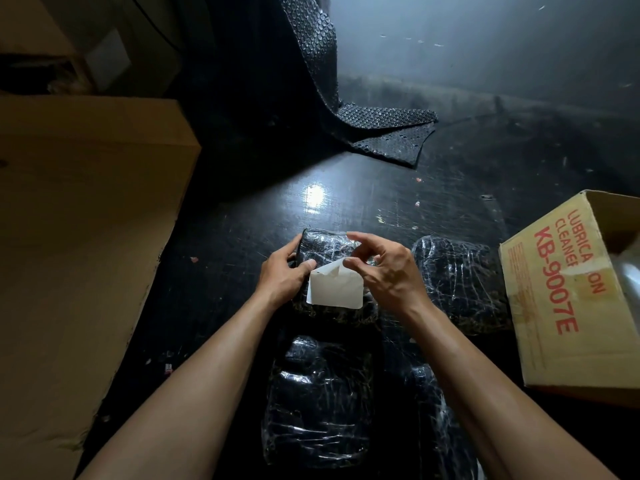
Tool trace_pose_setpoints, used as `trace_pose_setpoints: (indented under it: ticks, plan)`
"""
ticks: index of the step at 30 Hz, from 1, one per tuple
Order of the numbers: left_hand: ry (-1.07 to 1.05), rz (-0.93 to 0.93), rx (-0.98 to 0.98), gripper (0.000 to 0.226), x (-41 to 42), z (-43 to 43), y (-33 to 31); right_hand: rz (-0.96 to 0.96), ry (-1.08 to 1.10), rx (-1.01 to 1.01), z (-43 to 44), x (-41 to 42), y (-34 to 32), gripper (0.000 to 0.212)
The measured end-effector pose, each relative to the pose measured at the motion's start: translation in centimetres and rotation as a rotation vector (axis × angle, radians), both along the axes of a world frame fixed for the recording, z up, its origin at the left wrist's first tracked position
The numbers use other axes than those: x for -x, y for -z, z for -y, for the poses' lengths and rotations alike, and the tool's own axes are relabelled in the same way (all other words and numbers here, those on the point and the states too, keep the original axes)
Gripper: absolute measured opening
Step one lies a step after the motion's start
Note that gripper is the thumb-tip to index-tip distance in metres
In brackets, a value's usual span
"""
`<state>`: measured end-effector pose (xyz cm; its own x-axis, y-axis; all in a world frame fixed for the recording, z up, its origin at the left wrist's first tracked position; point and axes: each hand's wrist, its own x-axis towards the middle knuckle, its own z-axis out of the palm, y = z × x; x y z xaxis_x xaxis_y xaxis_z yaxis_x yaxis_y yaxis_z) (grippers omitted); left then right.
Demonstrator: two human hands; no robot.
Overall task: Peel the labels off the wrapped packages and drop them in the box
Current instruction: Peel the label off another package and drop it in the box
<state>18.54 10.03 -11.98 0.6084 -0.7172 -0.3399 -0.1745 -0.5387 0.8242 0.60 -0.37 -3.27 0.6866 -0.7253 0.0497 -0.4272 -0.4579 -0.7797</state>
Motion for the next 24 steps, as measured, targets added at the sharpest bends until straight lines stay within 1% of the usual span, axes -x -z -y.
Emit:
trace_pose_setpoints:
  ticks: [3,4,11,16,22,24]
  plan:
    - [-0.007,-0.010,0.003,0.068,0.0,0.1,0.0,-0.001,-0.014,0.006,0.1,0.0,-0.2,0.016]
    - [-0.007,-0.013,0.001,0.068,0.0,0.1,0.0,-0.001,-0.027,0.012,-0.1,0.0,-0.2,0.012]
    - [-0.067,-0.011,-0.002,0.068,0.0,0.4,0.0,0.050,-0.061,-0.044,-0.3,0.6,-1.3,0.011]
    - [-0.071,0.004,-0.011,0.067,0.1,0.6,-0.2,0.067,-0.082,-0.057,-1.1,1.3,-1.7,0.010]
    - [-0.030,0.009,0.015,0.064,0.6,-0.4,-0.3,0.090,-0.029,-0.153,-1.4,1.9,-1.6,0.008]
    - [-0.013,-0.017,0.017,0.068,0.7,-1.2,-0.1,0.094,-0.012,-0.172,-1.4,2.0,-1.6,0.008]
